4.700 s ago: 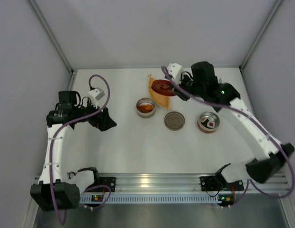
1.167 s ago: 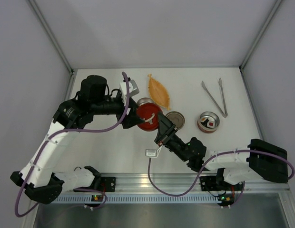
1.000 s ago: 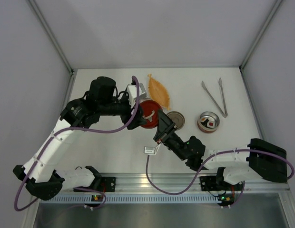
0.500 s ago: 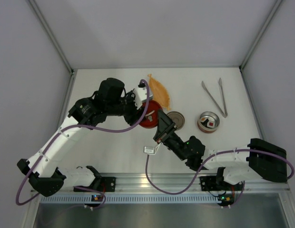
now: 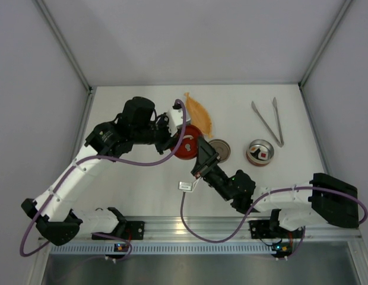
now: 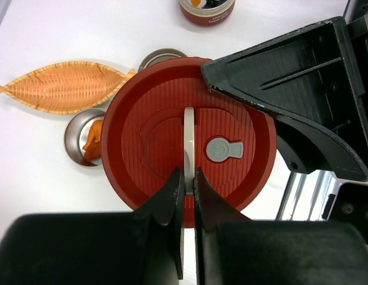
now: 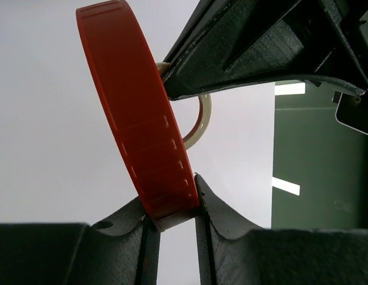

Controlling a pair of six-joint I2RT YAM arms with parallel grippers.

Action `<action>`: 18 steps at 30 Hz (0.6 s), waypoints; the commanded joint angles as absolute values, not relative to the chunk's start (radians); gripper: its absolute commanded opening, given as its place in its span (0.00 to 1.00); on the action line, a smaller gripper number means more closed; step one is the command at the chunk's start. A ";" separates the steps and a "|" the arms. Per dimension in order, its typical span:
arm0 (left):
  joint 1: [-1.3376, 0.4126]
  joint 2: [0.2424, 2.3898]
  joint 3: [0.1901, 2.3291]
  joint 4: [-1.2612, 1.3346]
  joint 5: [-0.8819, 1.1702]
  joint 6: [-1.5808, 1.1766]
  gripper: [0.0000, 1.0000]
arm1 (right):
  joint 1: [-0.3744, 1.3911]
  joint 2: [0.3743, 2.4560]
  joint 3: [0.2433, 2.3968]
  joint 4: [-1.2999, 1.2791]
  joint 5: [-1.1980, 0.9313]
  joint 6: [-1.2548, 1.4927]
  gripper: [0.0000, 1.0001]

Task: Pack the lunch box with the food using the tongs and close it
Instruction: Close the box lid on the packing box.

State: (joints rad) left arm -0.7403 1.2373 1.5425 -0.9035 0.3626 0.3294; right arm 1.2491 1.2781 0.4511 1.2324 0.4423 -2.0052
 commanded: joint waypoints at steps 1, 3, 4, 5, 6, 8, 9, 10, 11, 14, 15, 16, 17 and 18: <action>-0.747 1.220 1.542 -0.874 0.423 0.327 0.00 | 1.269 1.252 0.528 1.171 0.531 -2.068 0.12; -0.747 1.216 1.537 -0.879 0.420 0.337 0.00 | 1.269 1.232 0.561 1.097 0.589 -2.034 0.32; -0.747 1.213 1.537 -0.888 0.425 0.353 0.00 | 1.269 1.221 0.574 1.063 0.607 -1.990 0.55; -0.747 1.209 1.534 -0.888 0.428 0.359 0.00 | 1.269 1.189 0.592 1.021 0.642 -1.958 0.68; -0.747 1.206 1.534 -0.888 0.431 0.364 0.00 | 1.264 1.165 0.601 0.902 0.661 -1.880 0.87; -0.746 1.197 1.534 -0.890 0.445 0.383 0.00 | 1.262 1.068 0.626 0.723 0.696 -1.780 0.99; -0.746 1.193 1.531 -0.890 0.448 0.388 0.00 | 1.258 1.028 0.633 0.621 0.699 -1.726 0.99; -0.746 1.192 1.529 -0.887 0.448 0.393 0.00 | 1.258 0.991 0.644 0.401 0.699 -1.613 1.00; -0.746 1.195 1.531 -0.890 0.456 0.397 0.00 | 1.258 0.920 0.667 0.288 0.687 -1.558 0.99; -0.744 1.193 1.517 -0.888 0.483 0.417 0.00 | 1.256 0.803 0.753 -0.109 0.644 -1.312 0.99; -0.744 1.192 1.510 -0.885 0.491 0.423 0.00 | 1.255 0.778 0.788 -0.200 0.620 -1.178 0.99; -0.744 1.187 1.491 -0.881 0.498 0.437 0.00 | 1.255 0.763 0.861 -0.341 0.567 -1.116 0.99; -0.744 1.186 1.483 -0.871 0.508 0.445 0.00 | 1.253 0.735 0.897 -0.383 0.546 -1.053 0.99; -0.744 1.184 1.476 -0.867 0.534 0.452 0.00 | 1.243 0.727 0.928 -0.418 0.517 -0.949 0.94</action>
